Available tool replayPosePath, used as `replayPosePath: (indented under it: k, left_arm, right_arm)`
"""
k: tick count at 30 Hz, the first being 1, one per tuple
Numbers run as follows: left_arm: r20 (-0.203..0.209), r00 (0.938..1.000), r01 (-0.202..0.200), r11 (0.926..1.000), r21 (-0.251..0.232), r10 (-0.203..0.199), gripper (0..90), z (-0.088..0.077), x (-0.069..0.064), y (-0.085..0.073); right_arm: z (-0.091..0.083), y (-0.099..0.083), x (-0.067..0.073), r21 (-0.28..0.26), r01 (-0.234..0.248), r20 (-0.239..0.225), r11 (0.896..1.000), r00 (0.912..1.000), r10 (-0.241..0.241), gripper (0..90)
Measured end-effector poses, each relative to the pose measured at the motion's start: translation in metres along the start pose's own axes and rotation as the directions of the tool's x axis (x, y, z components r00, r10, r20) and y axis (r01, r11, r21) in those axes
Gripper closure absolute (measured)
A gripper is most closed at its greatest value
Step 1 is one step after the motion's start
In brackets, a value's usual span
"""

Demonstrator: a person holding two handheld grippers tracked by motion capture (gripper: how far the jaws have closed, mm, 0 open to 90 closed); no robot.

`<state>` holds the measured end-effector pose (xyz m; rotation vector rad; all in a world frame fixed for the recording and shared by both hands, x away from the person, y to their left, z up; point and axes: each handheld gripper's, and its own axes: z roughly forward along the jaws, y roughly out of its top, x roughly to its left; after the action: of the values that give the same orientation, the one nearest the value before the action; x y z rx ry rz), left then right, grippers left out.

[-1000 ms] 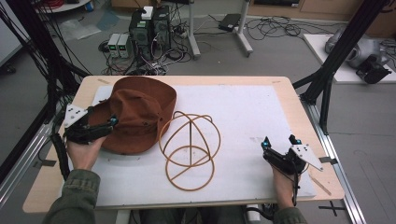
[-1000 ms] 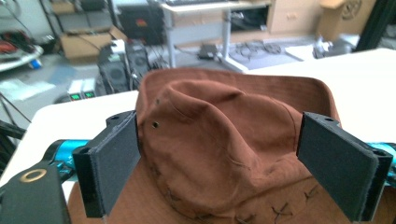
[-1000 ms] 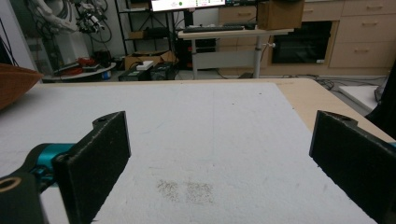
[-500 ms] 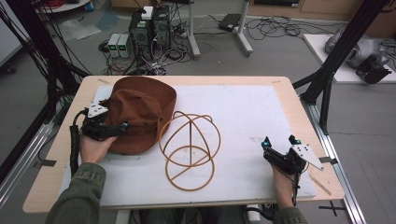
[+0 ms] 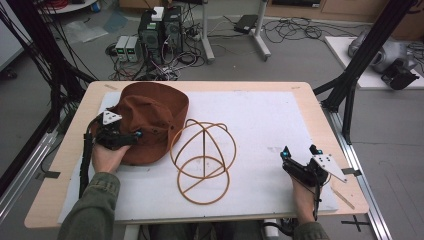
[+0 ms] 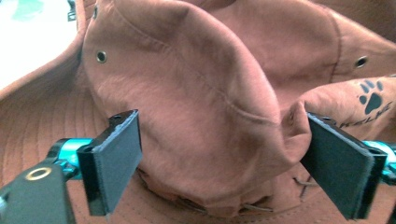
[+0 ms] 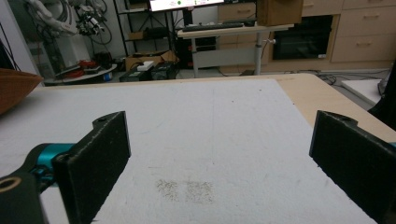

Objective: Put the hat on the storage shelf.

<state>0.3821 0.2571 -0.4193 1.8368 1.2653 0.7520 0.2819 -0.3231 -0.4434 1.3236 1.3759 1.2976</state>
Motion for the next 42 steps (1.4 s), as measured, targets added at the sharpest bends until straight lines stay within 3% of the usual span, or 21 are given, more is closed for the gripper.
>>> replayPosePath:
  k: [2, 5, 6, 8, 12, 16, 18, 22, 28, 34, 35, 36, 39, 40, 41, 42]
  left_arm:
    - [-0.005, 1.0000, -0.006, 1.0000, 0.005, 0.006, 18.9, 0.002, -0.001, 0.000]
    - [0.021, 0.9997, -0.016, 0.9999, -0.003, 0.016, 38.6, 0.003, -0.003, -0.001]
    - [0.028, 0.9993, -0.027, 0.9996, -0.001, 0.027, 38.6, 0.004, -0.005, -0.001]
    - [0.029, 0.9988, -0.040, 0.9992, 0.009, 0.040, 58.8, 0.008, -0.010, -0.002]
    - [0.055, 0.9980, -0.033, 0.9994, 0.013, 0.032, 83.9, 0.009, -0.010, -0.003]
    - [0.051, 0.9976, -0.047, 0.9988, 0.014, 0.046, 85.9, 0.008, -0.012, -0.002]
    - [0.053, 0.9982, -0.029, 0.9995, 0.014, 0.028, 86.3, 0.006, -0.011, -0.002]
    - [0.038, 0.9977, -0.057, 0.9984, 0.002, 0.057, 86.8, 0.003, -0.011, -0.001]
    - [0.012, 0.9989, -0.046, 0.9975, -0.054, 0.046, 87.1, -0.004, -0.010, 0.003]
    - [-0.028, 0.9986, -0.048, 0.9890, -0.140, 0.044, 87.0, -0.020, -0.009, 0.008]
    - [-0.036, 0.9985, -0.047, 0.9830, -0.177, 0.041, 87.0, -0.027, -0.008, 0.010]
    - [-0.036, 0.9985, -0.047, 0.9830, -0.177, 0.041, 86.9, -0.027, -0.008, 0.010]
    - [-0.047, 0.9988, -0.023, 0.9634, -0.267, 0.011, 86.9, -0.043, -0.004, 0.013]
    - [-0.047, 0.9988, -0.023, 0.9634, -0.267, 0.011, 86.9, -0.043, -0.004, 0.013]
    - [-0.048, 0.9988, -0.002, 0.9497, -0.313, -0.014, 86.9, -0.052, -0.001, 0.015]
    - [-0.053, 0.9983, 0.006, 0.9415, -0.337, -0.025, 86.8, -0.056, 0.000, 0.016]
  right_arm:
    - [0.000, 0.000, 0.000, 0.000, 0.000, 0.001, 1.000, 1.0000, 0.000, 4.4]
    - [0.001, -0.001, 0.000, 0.005, -0.001, -0.002, 1.000, 1.0000, 0.001, 4.4]
    - [0.001, 0.000, 0.000, 0.004, 0.001, -0.003, 1.000, 1.0000, 0.000, 4.4]
    - [0.001, -0.001, 0.000, 0.007, 0.000, -0.004, 1.000, 1.0000, 0.000, 4.4]
    - [0.001, -0.001, 0.000, 0.006, 0.000, -0.006, 1.000, 1.0000, 0.000, 4.5]
    - [0.001, 0.000, 0.000, 0.004, 0.001, -0.006, 1.000, 1.0000, -0.001, 4.5]
    - [0.001, 0.000, 0.000, 0.008, 0.001, -0.008, 1.000, 1.0000, -0.001, 4.5]
    - [0.001, 0.000, -0.001, 0.005, 0.007, -0.009, 1.000, 0.9999, -0.007, 4.5]
    - [0.001, 0.000, -0.002, 0.007, 0.009, -0.010, 1.000, 0.9999, -0.009, 4.5]
    - [0.001, -0.001, -0.001, 0.015, 0.000, -0.014, 1.000, 0.9999, 0.000, 4.5]
    - [0.001, -0.001, -0.001, 0.015, -0.001, -0.015, 1.000, 0.9999, 0.001, 4.5]
    - [0.001, -0.001, -0.001, 0.013, 0.005, -0.015, 1.000, 0.9999, -0.005, 4.5]
    - [0.002, -0.001, -0.001, 0.011, 0.007, -0.014, 1.000, 0.9999, -0.007, 4.5]
    - [0.002, -0.001, -0.001, 0.011, 0.007, -0.014, 1.000, 0.9999, -0.007, 4.5]
    - [0.002, -0.001, -0.001, 0.013, 0.009, -0.014, 1.000, 0.9999, -0.009, 4.6]
    - [0.002, -0.001, 0.000, 0.016, 0.003, -0.016, 1.000, 0.9999, -0.003, 4.5]
